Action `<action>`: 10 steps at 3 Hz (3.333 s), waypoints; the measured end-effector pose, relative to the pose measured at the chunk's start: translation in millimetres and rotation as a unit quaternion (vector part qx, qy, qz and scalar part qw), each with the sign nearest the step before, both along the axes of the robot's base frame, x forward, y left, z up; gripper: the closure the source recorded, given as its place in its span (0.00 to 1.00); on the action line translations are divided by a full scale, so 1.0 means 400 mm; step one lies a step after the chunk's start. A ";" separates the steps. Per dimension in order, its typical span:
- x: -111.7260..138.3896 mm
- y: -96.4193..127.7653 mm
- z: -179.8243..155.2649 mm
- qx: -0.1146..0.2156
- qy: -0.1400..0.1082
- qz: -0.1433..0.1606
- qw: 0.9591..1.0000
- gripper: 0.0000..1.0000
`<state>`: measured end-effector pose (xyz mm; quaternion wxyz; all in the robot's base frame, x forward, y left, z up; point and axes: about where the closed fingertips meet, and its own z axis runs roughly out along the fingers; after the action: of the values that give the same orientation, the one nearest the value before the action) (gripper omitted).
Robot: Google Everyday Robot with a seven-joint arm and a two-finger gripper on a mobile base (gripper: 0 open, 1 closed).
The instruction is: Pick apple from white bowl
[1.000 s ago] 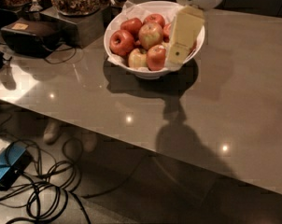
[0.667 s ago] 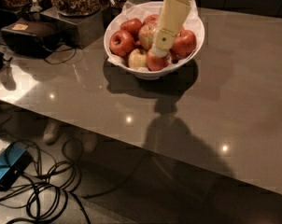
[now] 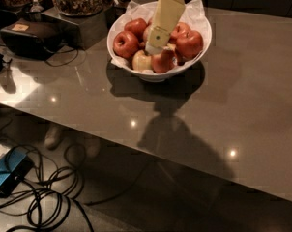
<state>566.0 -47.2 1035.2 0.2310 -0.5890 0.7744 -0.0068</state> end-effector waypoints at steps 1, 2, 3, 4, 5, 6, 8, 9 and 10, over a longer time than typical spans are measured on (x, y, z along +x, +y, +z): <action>0.077 0.041 -0.007 0.017 0.000 -0.039 0.999 0.00; 0.148 0.056 -0.017 0.028 0.010 -0.082 0.996 0.00; 0.208 0.047 -0.037 0.033 0.024 -0.125 0.991 0.00; 0.250 0.040 -0.085 0.028 0.045 -0.155 0.987 0.00; 0.275 0.028 -0.116 0.020 0.056 -0.174 0.983 0.10; 0.286 0.026 -0.138 0.014 0.060 -0.184 0.981 0.16; 0.297 0.043 -0.178 0.000 0.070 -0.184 0.980 0.20; 0.309 0.040 -0.193 -0.003 0.073 -0.190 0.979 0.22; 0.324 0.033 -0.209 -0.007 0.076 -0.198 0.977 0.26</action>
Offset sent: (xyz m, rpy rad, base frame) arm 0.0909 0.0242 -0.0113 0.0713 0.0662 -0.2761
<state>695.4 -34.0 951.6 0.1618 -0.4243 0.8909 -0.0132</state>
